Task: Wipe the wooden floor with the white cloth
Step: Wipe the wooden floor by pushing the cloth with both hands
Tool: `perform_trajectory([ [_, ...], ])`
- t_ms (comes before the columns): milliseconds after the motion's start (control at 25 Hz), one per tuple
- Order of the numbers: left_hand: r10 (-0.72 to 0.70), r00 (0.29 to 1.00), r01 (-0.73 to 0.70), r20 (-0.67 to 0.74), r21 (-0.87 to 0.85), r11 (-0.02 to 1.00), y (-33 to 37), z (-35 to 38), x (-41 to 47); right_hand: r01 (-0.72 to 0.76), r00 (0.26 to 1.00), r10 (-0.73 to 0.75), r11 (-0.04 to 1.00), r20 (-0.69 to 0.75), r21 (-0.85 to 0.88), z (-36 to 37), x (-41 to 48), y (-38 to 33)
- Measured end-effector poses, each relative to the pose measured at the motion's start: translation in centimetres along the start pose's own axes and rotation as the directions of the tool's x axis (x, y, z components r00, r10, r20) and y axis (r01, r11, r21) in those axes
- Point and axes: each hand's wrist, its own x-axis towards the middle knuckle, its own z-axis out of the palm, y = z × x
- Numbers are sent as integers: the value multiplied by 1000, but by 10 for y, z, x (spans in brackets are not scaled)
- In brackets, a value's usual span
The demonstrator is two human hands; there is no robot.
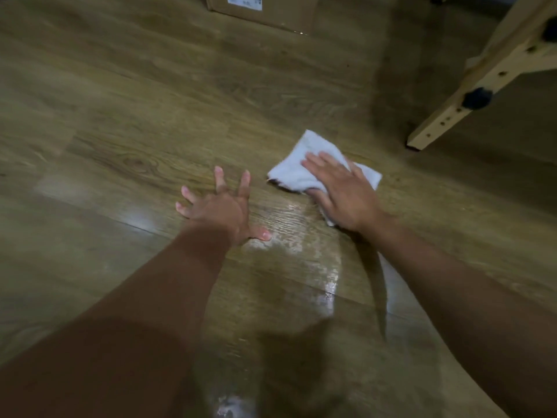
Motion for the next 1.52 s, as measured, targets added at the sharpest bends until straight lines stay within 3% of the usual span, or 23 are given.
perform_trajectory([
  [120, -11, 1000, 11, 12, -3, 1000, -1, 0, 1, -298, 952, 301, 953, -63, 56, -3, 56, 0],
  [200, -36, 999, 36, 21, -1, 999, 1, 2, 2, -332, 942, 334, 940, -24, 79, 2, 126, -33],
  [320, -39, 999, 41, 25, -45, 998, 3, 1, 3, -126, 985, 120, 991, 124, 39, 11, 185, -102],
  [400, -25, 1000, 26, 12, -50, 998, 4, 1, 2, 50, 975, -55, 998, 217, 29, 17, 182, -134],
  [520, -23, 1000, 23, 2, -25, 999, 4, 0, -2, 279, 934, -301, 951, 192, 136, 11, 161, -110],
  [560, -26, 1000, 26, 4, -20, 999, 4, -1, -3, 270, 942, -290, 954, 168, 132, 7, 161, -91],
  [720, -23, 999, 24, 25, -24, 999, 7, -3, -6, -28, 991, 17, 996, 132, 84, -9, 155, -55],
  [840, 4, 1000, -4, -1, -32, 999, 5, -1, -1, -43, 998, 35, 984, 46, 174, 1, 90, -60],
  [920, 4, 1000, -4, -24, -36, 999, 3, 1, 0, -43, 999, 46, 989, -20, 143, 14, 18, -51],
  [1080, 8, 998, -11, -56, -58, 998, 4, 2, 1, 24, 999, -25, 999, 37, 31, 10, -31, -24],
  [1240, 20, 996, -23, -91, -38, 999, -1, 9, 4, -285, 958, 286, 958, -24, 42, -17, 27, 28],
  [1360, 24, 994, -31, -108, -63, 998, -2, 9, 8, -445, 886, 453, 890, -100, 97, -9, 13, 11],
  [1440, 19, 993, -27, -114, -76, 997, -2, 11, 7, -423, 885, 441, 895, -148, 141, 16, -43, -31],
  [1520, 3, 992, -10, -125, -56, 998, -1, 13, 6, -288, 942, 303, 951, -145, 114, 38, -118, -66],
])
